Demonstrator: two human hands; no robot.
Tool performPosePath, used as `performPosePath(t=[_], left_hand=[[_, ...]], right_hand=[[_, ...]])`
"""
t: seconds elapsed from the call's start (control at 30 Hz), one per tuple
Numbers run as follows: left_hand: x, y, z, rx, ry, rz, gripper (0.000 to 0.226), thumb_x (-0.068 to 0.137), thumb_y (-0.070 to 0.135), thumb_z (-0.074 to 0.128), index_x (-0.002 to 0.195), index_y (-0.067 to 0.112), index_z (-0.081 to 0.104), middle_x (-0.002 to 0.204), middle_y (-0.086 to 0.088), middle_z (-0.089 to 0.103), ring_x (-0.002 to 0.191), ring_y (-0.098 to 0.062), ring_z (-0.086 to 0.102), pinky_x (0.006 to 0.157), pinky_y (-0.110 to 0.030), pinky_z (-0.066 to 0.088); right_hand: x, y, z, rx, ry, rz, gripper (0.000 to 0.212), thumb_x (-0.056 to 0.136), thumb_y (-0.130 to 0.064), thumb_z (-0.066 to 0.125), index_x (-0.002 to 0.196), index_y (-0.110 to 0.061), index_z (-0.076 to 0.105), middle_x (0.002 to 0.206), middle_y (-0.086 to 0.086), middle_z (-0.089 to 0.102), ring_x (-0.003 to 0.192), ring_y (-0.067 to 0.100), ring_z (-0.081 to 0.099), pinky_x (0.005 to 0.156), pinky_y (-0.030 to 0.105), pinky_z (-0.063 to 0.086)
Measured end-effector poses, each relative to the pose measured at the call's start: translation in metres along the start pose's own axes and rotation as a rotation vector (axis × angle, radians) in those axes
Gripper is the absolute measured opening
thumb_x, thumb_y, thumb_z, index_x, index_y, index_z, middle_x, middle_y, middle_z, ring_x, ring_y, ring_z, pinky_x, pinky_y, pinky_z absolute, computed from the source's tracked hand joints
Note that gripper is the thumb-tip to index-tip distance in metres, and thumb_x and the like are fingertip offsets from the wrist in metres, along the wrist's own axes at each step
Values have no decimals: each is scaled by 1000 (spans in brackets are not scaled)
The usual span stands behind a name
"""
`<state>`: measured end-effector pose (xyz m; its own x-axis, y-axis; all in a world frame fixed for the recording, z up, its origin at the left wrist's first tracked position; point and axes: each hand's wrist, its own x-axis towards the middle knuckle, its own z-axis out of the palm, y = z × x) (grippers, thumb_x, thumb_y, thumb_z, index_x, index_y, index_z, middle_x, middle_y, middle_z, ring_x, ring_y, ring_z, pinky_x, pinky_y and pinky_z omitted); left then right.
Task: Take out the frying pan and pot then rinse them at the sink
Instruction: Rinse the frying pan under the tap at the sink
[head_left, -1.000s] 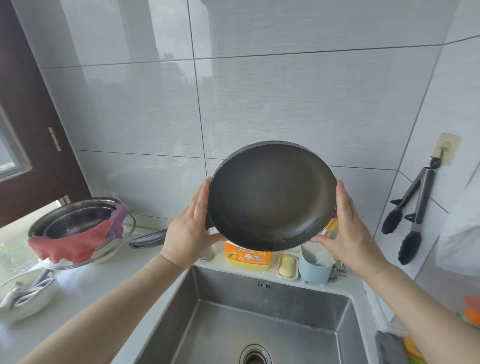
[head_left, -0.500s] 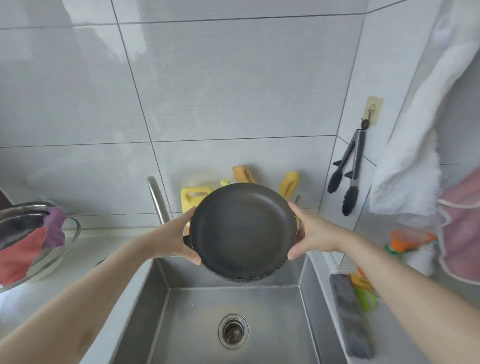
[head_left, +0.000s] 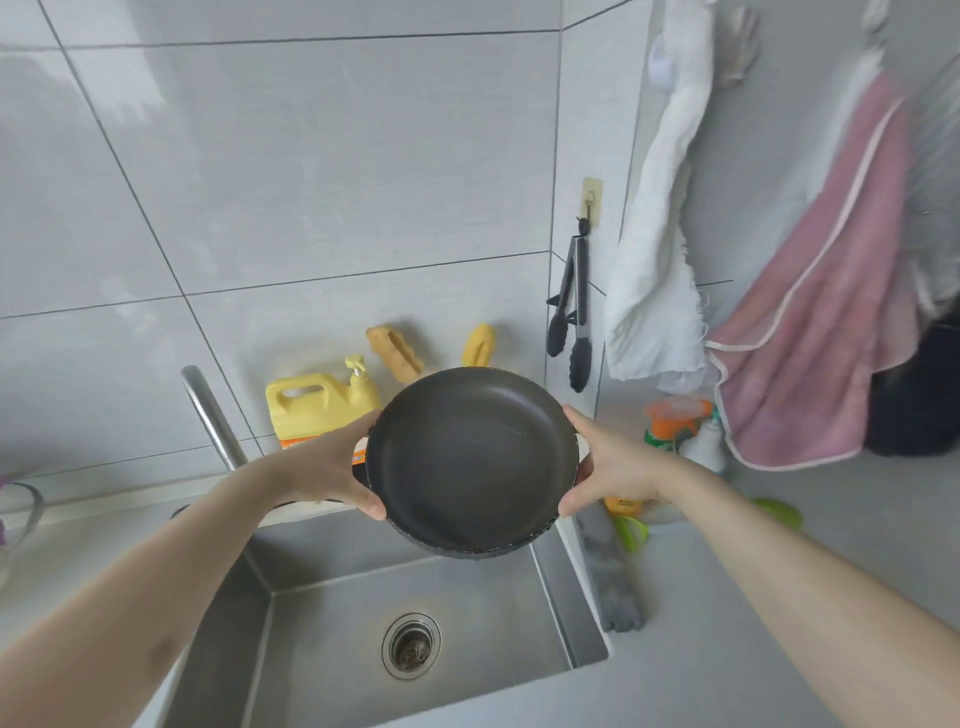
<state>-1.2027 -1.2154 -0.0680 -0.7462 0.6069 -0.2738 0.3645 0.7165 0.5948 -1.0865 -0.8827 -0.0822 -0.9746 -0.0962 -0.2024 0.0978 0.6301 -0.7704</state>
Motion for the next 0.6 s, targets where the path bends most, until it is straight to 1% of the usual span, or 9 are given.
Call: performPosePath(t=[0.07, 0.13, 0.2, 0.27, 0.33, 0.4, 0.43, 0.5, 0.6], left_hand=[[6, 23, 10, 7, -25, 29, 111, 60, 20, 88, 141, 57, 22, 128, 35, 50, 116, 2, 53, 97, -29, 44], [12, 48, 24, 16, -57, 61, 113, 59, 21, 88, 142, 57, 21, 130, 35, 48, 113, 1, 55, 102, -29, 42], [19, 73, 38, 33, -75, 105, 114, 57, 25, 89, 144, 55, 21, 137, 34, 42, 126, 0, 44, 112, -35, 32], [27, 105, 58, 59, -95, 149, 114, 57, 28, 89, 144, 54, 21, 141, 34, 36, 135, 0, 33, 116, -36, 25], [35, 146, 83, 88, -123, 210, 112, 59, 25, 88, 143, 55, 21, 140, 35, 36, 132, 0, 35, 109, -25, 31], [43, 190, 112, 104, -161, 277, 110, 61, 21, 88, 143, 54, 23, 139, 35, 38, 125, -2, 46, 95, -14, 42], [46, 213, 128, 105, -185, 311, 111, 60, 22, 89, 144, 53, 23, 139, 34, 39, 125, -4, 48, 95, -15, 43], [52, 258, 165, 104, -231, 380, 114, 56, 27, 91, 144, 54, 24, 137, 34, 44, 129, -2, 45, 105, -25, 39], [58, 331, 224, 65, -309, 470, 109, 56, 20, 89, 138, 59, 31, 127, 34, 53, 123, 0, 52, 100, -29, 46]], right_hand=[[-21, 15, -11, 11, 32, 23, 100, 70, 0, 82, 131, -46, 16, 61, -21, 65, 50, 1, 60, 51, 10, 44], [-47, 31, -23, 1, 72, -2, 106, 64, -3, 85, 139, -45, 24, 76, -19, 70, 68, 9, 69, 67, 21, 52], [-77, 45, -36, 40, 112, -7, 108, 64, -1, 84, 138, -50, 24, 84, -18, 72, 78, 9, 70, 75, 22, 53], [-119, 60, -51, 79, 153, 15, 112, 68, 2, 82, 140, -54, 18, 81, -21, 71, 75, 6, 69, 73, 16, 51], [-167, 81, -67, 128, 211, 48, 114, 69, 4, 81, 143, -52, 15, 78, -24, 69, 72, 5, 69, 70, 14, 50], [-218, 102, -84, 134, 258, 110, 115, 69, 3, 81, 143, -52, 14, 74, -25, 70, 75, 8, 70, 71, 16, 51], [-245, 112, -92, 133, 283, 138, 114, 69, 1, 82, 142, -52, 12, 74, -24, 70, 76, 10, 70, 72, 17, 51], [-301, 136, -108, 140, 337, 198, 114, 69, -1, 83, 146, -46, 12, 77, -19, 73, 78, 11, 71, 75, 19, 51], [-391, 172, -129, 147, 419, 324, 128, 63, -14, 87, 153, -41, 0, 86, -11, 74, 86, 12, 72, 88, 28, 53]])
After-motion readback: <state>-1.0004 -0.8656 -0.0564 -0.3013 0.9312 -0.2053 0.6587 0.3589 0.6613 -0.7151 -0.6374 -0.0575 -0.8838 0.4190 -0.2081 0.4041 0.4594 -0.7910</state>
